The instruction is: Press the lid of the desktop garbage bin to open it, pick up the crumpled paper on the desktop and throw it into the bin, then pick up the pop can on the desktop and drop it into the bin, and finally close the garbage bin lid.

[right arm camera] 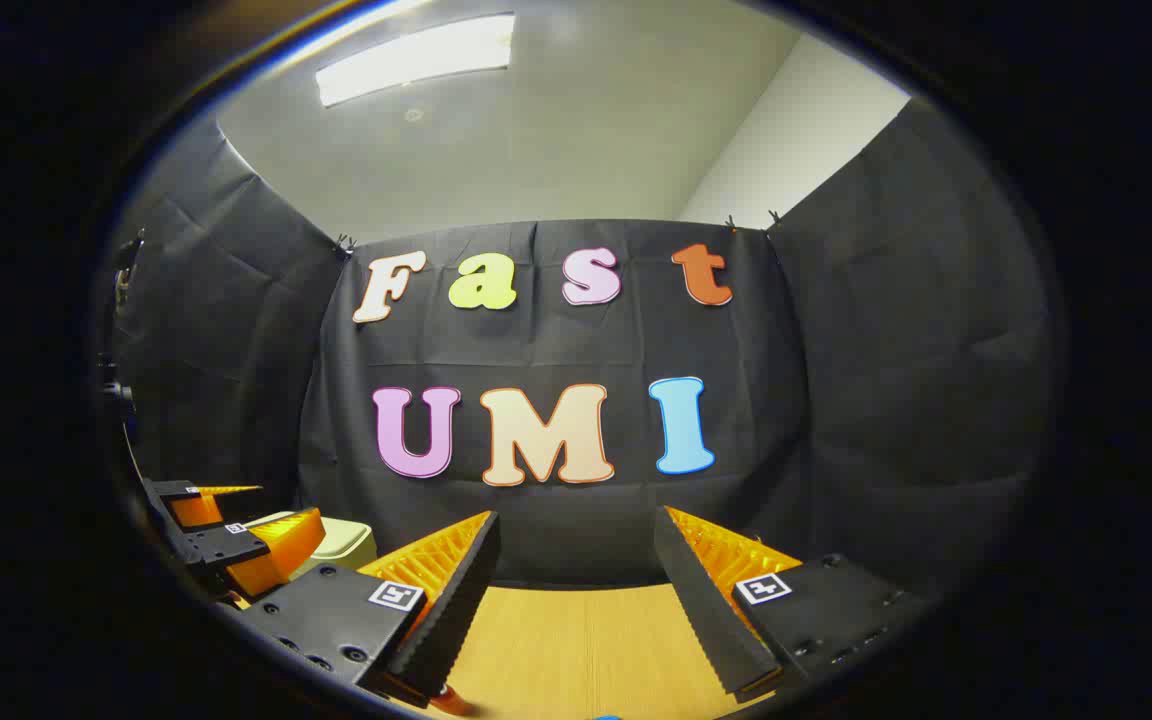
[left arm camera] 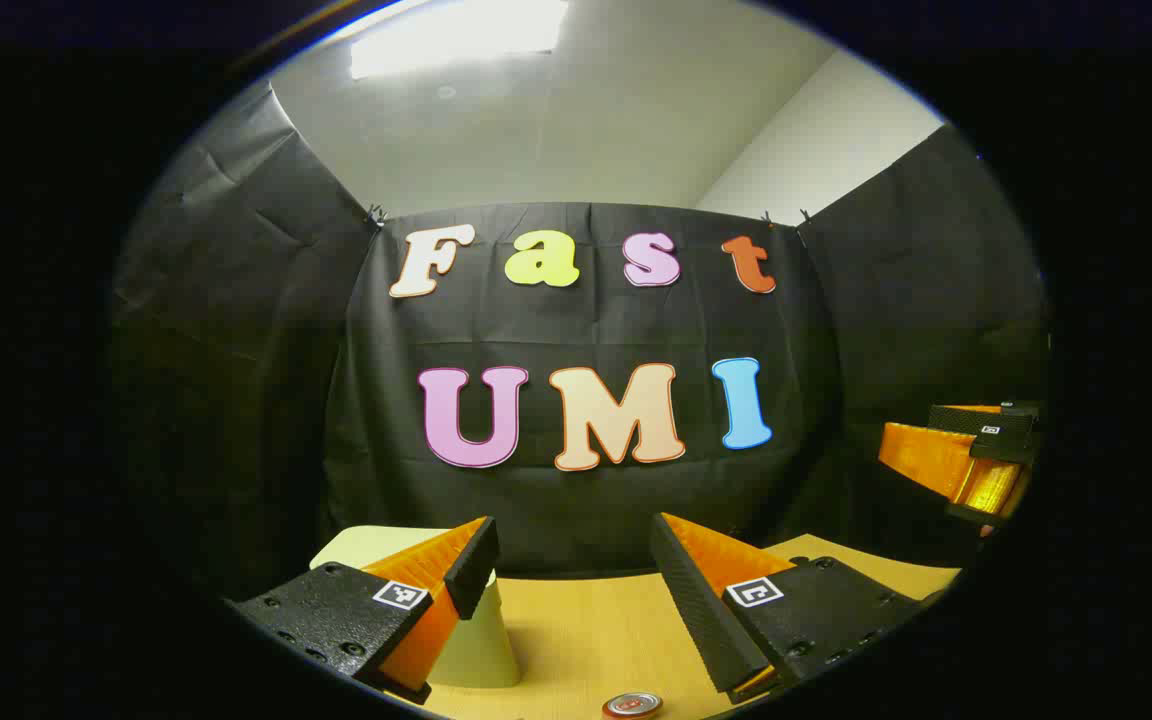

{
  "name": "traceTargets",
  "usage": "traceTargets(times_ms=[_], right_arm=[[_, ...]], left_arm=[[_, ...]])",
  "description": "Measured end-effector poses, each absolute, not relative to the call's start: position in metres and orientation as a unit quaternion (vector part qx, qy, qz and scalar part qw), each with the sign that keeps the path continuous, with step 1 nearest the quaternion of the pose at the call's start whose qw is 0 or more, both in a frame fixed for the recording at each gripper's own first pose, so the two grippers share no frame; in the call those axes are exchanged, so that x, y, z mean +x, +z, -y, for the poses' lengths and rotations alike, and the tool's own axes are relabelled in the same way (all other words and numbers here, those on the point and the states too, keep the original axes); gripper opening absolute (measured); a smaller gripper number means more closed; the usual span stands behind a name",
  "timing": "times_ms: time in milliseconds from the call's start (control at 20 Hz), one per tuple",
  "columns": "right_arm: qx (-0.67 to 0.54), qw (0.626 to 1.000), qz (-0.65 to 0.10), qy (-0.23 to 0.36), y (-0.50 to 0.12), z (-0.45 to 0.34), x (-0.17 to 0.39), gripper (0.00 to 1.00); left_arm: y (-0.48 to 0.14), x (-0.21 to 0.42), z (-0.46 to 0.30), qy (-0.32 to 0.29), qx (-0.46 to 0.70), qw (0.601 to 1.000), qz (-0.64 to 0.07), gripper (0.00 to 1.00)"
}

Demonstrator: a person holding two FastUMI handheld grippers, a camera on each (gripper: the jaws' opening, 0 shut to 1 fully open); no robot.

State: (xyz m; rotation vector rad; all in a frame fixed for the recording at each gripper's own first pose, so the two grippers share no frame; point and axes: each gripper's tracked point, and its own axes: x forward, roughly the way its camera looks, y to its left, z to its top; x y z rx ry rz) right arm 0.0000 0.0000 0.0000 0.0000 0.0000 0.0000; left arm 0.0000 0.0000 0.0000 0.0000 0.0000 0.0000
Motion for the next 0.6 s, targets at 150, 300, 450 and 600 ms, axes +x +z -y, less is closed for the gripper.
traceTargets(times_ms=[150,300,450,600], right_arm=[[-0.003,1.0,-0.017,0.011,-0.011,-0.001,0.01,0.97],[-0.003,1.0,-0.026,0.018,-0.014,-0.004,0.011,0.97],[-0.011,0.999,-0.016,0.03,-0.012,-0.013,0.009,0.94],[-0.021,0.999,-0.02,0.041,-0.02,-0.015,0.008,0.97]], left_arm=[[-0.011,-0.001,-0.017,0.033,-0.011,0.999,-0.011,0.93],[-0.018,-0.003,-0.035,0.055,-0.006,0.998,-0.019,0.92],[-0.018,-0.005,-0.048,0.075,-0.004,0.997,-0.02,0.92],[-0.018,-0.006,-0.053,0.087,0.001,0.996,-0.023,0.92]])
